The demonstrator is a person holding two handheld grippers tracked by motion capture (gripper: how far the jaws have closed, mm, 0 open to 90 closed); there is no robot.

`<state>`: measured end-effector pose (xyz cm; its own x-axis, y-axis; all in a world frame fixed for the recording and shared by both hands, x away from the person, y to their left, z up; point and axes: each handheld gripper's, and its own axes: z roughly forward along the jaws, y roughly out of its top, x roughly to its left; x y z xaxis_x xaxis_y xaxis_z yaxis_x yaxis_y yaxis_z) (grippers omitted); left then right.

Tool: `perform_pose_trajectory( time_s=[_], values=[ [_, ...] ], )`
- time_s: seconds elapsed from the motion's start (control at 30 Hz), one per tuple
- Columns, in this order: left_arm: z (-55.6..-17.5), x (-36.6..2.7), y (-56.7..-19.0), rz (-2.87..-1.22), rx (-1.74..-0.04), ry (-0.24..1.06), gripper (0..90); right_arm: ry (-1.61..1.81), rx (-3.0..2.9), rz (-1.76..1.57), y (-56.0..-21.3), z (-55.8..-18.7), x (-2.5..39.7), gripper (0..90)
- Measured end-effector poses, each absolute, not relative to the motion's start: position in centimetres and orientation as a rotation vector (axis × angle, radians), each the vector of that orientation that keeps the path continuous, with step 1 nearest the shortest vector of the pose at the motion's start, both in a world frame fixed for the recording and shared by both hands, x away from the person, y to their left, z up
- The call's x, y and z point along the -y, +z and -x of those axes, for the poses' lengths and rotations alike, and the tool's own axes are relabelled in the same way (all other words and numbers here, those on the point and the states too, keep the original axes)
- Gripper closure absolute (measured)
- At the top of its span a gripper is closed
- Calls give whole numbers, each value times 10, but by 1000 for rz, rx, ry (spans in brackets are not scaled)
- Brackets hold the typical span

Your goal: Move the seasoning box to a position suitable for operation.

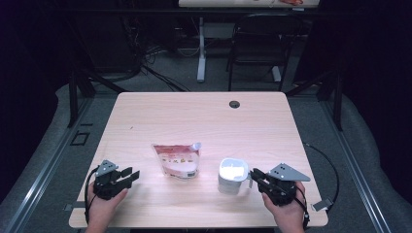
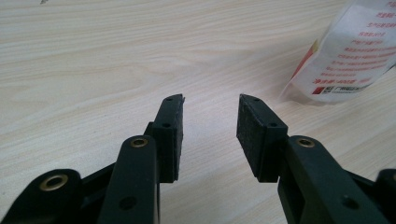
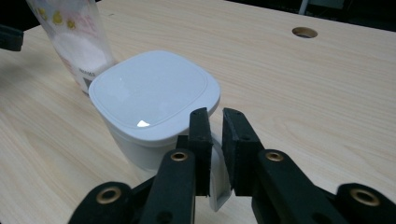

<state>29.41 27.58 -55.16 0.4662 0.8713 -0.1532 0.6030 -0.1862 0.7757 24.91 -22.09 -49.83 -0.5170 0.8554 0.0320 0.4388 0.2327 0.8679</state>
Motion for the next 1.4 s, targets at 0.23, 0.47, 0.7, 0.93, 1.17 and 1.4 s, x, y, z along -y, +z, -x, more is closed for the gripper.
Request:
perform_pose_trajectory(
  time_s=[0.23, 0.47, 0.7, 0.93, 1.17, 1.4],
  values=[
    [-294, -276, -552, -1897, -1234, 415, 609, 1288, -2039, -1200, -491, -254, 220, 896],
    [-294, -275, -552, -1901, -1236, 415, 608, 1292, -2070, -1178, -490, -259, 211, 900],
    [-294, -276, -552, -1898, -1235, 415, 608, 1277, -2084, -1174, -493, -263, 207, 891],
    [-294, -276, -552, -1904, -1232, 416, 608, 1313, -2073, -1201, -495, -264, 212, 892],
    [-294, -275, -553, -1896, -1232, 420, 608, 1328, -2066, -1218, -497, -264, 216, 882],
    [-294, -275, -553, -1897, -1233, 422, 608, 1338, -2058, -1223, -498, -263, 217, 880]
  ],
)
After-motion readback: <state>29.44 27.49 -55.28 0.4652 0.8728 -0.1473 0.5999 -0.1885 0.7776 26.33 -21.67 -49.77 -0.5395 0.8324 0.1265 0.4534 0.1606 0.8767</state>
